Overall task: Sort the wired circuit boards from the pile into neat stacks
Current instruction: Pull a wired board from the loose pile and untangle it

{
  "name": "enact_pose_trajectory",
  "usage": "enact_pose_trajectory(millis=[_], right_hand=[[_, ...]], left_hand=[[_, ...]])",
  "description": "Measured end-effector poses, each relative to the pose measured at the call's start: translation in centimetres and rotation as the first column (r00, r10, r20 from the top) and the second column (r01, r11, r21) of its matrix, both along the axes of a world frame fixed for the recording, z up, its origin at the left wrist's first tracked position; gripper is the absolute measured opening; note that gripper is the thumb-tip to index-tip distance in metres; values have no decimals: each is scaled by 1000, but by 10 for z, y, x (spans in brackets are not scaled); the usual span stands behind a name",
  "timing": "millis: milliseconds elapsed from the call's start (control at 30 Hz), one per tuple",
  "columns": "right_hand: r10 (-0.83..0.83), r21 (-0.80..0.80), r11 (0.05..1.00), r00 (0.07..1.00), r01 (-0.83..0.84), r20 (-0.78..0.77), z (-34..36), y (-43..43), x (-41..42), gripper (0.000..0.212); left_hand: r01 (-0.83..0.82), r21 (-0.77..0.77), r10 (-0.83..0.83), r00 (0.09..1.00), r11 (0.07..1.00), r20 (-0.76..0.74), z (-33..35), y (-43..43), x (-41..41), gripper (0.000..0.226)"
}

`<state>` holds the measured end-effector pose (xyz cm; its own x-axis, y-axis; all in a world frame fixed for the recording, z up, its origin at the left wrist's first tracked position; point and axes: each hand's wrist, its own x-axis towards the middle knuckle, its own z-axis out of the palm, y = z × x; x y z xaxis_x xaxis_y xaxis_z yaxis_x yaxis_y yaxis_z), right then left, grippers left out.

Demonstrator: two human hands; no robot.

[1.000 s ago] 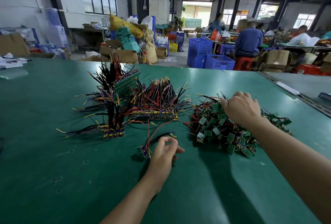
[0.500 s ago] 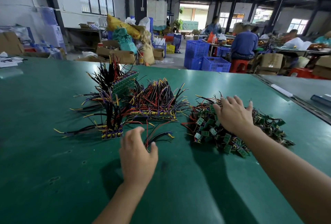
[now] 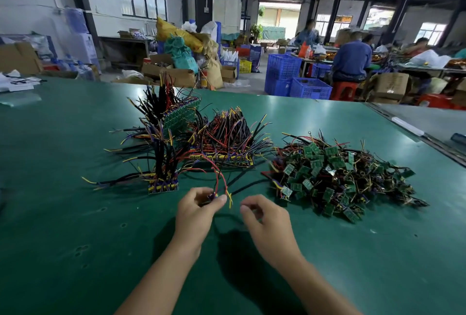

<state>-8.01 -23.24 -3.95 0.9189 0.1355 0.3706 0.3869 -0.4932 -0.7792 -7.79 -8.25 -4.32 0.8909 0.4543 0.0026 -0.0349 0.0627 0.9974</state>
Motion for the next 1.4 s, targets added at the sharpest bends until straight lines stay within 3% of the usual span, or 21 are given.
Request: enact_pose_trajectory(millis=[133,300,400,567,733,833,1000,1233,1400], right_hand=[[159,237,967,953,-97,-258,-1,-4,-4,9],[231,536,843,928,-40,-293,-2,-1,-4,24],[288,621,783,907,-38,-307,-1,-5,-2,16],[301,616,782,921,-90,-248,-1,-11,-1,12],[319,648,756,916,-90,-244,0,-17,1,19],[356,639,758,903,-130,-239,1,-19,0,16],[361,622,771,899,-138,-247,0,-23,2,24],[357,503,842,899,-192,-254,-4,-33,9,14],[454,537,815,816,-217,-359,0,-42,13,25]], left_hand=[[141,-161,-113,979,977,170,1,-13,-1,20],[212,-148,-172,954,966,246,-3,-26,-6,17],[241,-154,-195,945,958,262,-2,-30,-9,27],[335,-154,-292,924,930,246,-1,-29,-12,40],[397,-381,-320,914,835,250,6,-26,-13,17],[399,-347,-342,915,849,216,9,-27,-14,9],[417,-300,-405,908,858,105,7,-23,-16,40],[466,-354,-493,870,811,17,8,-22,-19,43],[451,-327,-477,879,831,1,4,-20,-17,20]])
